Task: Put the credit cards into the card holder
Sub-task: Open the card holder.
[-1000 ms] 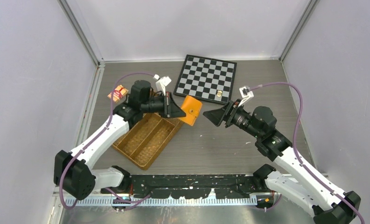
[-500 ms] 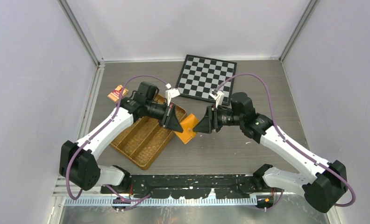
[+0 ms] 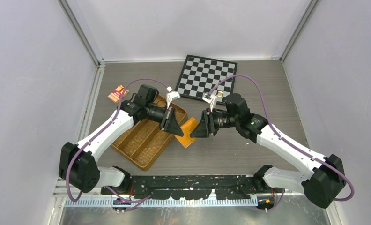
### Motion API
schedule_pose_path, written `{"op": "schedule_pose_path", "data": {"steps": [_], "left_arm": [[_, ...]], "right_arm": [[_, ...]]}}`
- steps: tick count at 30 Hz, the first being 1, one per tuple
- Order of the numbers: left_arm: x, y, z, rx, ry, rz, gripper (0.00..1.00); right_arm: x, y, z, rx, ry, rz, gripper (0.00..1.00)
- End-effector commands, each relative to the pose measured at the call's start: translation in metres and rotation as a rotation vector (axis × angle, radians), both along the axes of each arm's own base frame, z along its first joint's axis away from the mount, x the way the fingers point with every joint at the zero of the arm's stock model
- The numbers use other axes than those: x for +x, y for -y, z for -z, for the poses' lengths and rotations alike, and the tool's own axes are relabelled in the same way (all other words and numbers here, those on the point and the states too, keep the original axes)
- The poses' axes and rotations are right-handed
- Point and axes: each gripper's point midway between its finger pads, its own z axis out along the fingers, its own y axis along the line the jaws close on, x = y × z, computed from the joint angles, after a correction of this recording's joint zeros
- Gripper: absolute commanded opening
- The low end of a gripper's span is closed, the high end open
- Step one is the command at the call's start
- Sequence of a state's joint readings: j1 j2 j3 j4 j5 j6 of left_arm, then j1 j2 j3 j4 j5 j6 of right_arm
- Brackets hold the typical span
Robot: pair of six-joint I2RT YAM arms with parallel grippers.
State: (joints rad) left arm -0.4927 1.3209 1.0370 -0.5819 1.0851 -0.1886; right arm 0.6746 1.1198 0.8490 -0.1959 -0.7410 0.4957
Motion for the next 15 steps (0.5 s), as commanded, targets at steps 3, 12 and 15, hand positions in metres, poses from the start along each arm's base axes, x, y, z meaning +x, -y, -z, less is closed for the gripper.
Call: {"op": "schedule_pose_path", "data": {"steps": [3, 12, 15], "left_arm": [[-0.009, 0.005, -0.03, -0.109, 0.065, 0.058, 0.0], [0.002, 0.004, -0.019, -0.057, 0.06, 0.005, 0.0], [0.006, 0.003, -0.017, -0.044, 0.066, -0.01, 0.0]], "right_arm": [[-0.009, -0.012, -0.015, 0.04, 0.037, -0.073, 0.44], [-0.02, -0.031, -0.015, 0.059, 0.029, -0.122, 0.32], [-0.022, -0.036, -0.013, 0.056, 0.026, -0.132, 0.25]]}}
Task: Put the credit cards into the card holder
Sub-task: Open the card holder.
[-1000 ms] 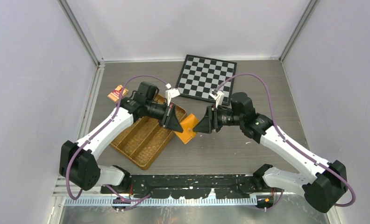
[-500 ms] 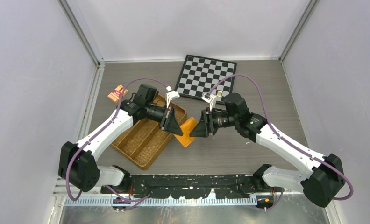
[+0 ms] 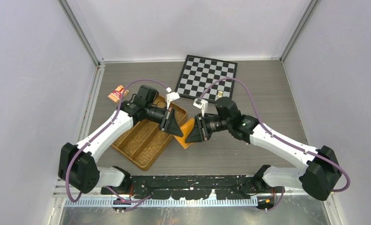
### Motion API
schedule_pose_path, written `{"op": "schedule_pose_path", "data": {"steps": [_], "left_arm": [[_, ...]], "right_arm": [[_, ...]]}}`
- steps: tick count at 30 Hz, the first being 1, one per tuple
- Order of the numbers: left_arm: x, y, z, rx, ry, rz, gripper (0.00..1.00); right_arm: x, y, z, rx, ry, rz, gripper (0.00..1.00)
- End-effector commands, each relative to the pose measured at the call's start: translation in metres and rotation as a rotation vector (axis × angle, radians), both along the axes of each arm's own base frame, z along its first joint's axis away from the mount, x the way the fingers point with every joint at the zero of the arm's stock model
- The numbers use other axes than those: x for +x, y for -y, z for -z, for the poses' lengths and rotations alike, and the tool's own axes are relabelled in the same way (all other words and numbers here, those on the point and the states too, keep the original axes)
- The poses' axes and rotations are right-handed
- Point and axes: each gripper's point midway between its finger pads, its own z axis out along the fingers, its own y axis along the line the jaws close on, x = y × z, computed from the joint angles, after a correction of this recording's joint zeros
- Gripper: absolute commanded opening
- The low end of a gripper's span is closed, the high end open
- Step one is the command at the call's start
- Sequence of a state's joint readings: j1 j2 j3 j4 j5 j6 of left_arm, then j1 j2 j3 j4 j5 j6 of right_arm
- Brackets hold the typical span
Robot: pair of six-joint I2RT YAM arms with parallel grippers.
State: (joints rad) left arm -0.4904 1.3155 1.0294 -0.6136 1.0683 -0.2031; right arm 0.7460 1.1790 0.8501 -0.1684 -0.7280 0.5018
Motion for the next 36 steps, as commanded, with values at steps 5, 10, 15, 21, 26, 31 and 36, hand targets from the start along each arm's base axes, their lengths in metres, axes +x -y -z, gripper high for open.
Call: {"op": "schedule_pose_path", "data": {"steps": [5, 10, 15, 21, 26, 31, 36], "left_arm": [[0.015, 0.004, -0.016, -0.043, 0.103, -0.025, 0.0], [0.031, -0.006, -0.004, 0.04, 0.126, -0.107, 0.0], [0.045, -0.014, 0.004, 0.105, 0.176, -0.202, 0.0], [0.048, -0.013, 0.008, 0.107, 0.165, -0.235, 0.0], [0.048, -0.013, 0.008, 0.107, 0.157, -0.238, 0.0], [0.049, -0.014, 0.009, 0.112, 0.159, -0.246, 0.0], [0.056, -0.012, 0.008, 0.093, 0.144, -0.318, 0.0]], "right_arm": [[-0.015, -0.027, -0.028, 0.087, 0.048, -0.098, 0.2], [-0.008, -0.022, -0.028, 0.057, 0.078, -0.036, 0.25], [0.034, 0.001, -0.032, -0.026, 0.183, 0.271, 0.56], [0.068, 0.022, -0.008, -0.127, 0.124, 0.544, 0.73], [0.069, 0.005, 0.008, -0.117, 0.03, 0.526, 0.74], [0.068, -0.007, 0.019, -0.122, -0.036, 0.503, 0.7], [0.058, -0.002, 0.041, -0.178, -0.118, 0.509, 0.37]]}}
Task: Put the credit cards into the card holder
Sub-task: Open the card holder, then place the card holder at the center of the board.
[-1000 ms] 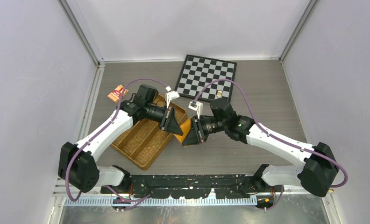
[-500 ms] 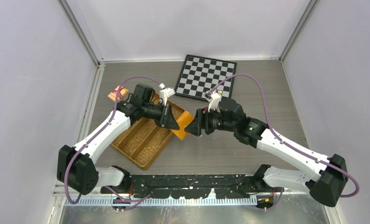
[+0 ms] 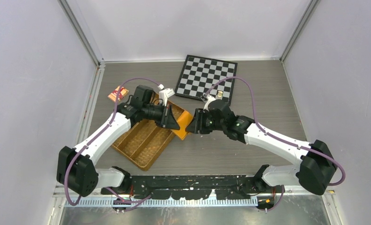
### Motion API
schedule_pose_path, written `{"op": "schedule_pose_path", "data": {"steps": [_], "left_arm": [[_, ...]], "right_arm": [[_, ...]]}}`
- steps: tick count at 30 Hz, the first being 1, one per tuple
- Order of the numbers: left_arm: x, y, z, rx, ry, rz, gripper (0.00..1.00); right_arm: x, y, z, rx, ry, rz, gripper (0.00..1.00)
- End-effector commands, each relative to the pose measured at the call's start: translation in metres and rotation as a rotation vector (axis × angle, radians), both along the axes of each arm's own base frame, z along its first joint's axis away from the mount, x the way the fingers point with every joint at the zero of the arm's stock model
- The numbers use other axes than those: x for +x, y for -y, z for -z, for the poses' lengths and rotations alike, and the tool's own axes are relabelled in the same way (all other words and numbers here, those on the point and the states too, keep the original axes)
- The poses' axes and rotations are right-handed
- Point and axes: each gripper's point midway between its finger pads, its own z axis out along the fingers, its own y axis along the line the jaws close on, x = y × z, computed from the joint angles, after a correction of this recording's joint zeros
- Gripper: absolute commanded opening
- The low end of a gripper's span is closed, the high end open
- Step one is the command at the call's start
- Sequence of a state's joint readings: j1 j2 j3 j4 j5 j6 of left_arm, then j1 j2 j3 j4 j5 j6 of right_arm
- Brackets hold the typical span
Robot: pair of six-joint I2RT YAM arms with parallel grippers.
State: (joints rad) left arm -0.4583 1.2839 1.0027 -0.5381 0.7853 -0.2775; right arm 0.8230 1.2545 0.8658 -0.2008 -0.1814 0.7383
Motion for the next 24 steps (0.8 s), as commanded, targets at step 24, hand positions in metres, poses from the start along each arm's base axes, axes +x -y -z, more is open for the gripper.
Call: {"op": "schedule_pose_path", "data": {"steps": [24], "left_arm": [[-0.052, 0.035, 0.081, 0.083, -0.035, -0.323, 0.02]], "right_arm": [[-0.013, 0.077, 0.082, -0.471, -0.066, 0.034, 0.0]]}}
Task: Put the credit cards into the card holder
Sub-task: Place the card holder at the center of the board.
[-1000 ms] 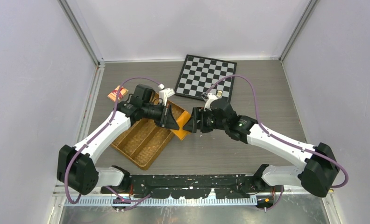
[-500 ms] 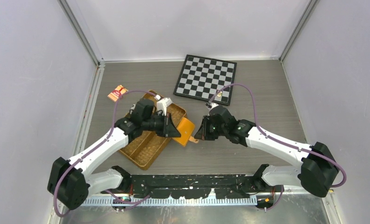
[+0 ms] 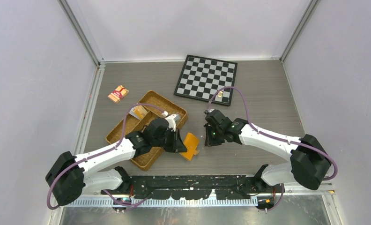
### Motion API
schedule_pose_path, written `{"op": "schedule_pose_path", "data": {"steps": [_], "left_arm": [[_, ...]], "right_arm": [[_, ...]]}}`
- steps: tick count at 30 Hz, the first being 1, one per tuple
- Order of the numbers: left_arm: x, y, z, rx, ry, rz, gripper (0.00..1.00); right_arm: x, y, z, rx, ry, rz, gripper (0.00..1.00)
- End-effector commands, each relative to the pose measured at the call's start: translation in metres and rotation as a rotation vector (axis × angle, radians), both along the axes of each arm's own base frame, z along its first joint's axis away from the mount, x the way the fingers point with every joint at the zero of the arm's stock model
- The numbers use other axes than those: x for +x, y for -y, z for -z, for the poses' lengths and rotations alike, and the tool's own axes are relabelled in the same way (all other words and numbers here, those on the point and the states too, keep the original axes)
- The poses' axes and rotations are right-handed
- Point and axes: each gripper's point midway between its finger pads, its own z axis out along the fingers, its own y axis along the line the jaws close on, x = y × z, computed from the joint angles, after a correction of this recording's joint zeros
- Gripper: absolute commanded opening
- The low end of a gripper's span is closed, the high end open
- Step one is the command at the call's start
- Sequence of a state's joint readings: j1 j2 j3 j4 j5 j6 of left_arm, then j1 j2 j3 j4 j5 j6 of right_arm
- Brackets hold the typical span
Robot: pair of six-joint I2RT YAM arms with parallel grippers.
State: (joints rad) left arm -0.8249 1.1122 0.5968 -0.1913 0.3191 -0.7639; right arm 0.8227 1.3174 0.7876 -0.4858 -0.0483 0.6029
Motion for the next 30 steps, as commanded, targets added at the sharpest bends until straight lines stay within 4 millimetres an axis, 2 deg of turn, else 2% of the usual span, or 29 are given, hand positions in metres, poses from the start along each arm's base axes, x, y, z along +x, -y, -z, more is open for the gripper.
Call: {"op": "schedule_pose_path", "data": {"steps": [1, 3, 5, 6, 9, 13, 18, 24, 30], "left_arm": [[0.012, 0.005, 0.005, 0.014, 0.077, -0.089, 0.01], [0.012, 0.003, 0.01, 0.021, 0.087, -0.135, 0.02], [0.015, 0.004, 0.011, 0.01, 0.114, -0.19, 0.02], [0.017, 0.003, 0.012, 0.009, 0.122, -0.219, 0.02], [0.017, 0.0, 0.018, 0.005, 0.12, -0.271, 0.05], [0.012, 0.007, 0.024, -0.013, 0.089, -0.261, 0.15], [0.006, 0.009, 0.032, 0.029, 0.059, -0.216, 0.35], [0.001, -0.004, 0.039, 0.095, 0.055, -0.215, 0.53], [-0.001, -0.01, 0.042, 0.102, 0.058, -0.224, 0.56]], "right_arm": [[0.018, 0.004, -0.021, -0.034, 0.083, 0.034, 0.01], [0.019, 0.002, -0.031, 0.0, 0.085, 0.068, 0.08], [0.017, -0.006, -0.039, 0.061, 0.069, 0.108, 0.21], [0.016, -0.012, -0.042, 0.097, 0.052, 0.116, 0.23], [0.011, -0.029, -0.05, 0.19, 0.012, 0.145, 0.24], [0.006, -0.054, -0.054, 0.299, -0.017, 0.162, 0.24], [0.001, -0.078, -0.052, 0.339, -0.032, 0.161, 0.24], [0.0, -0.087, -0.042, 0.276, -0.002, 0.185, 0.24], [-0.001, -0.088, -0.03, 0.162, 0.034, 0.189, 0.27]]}}
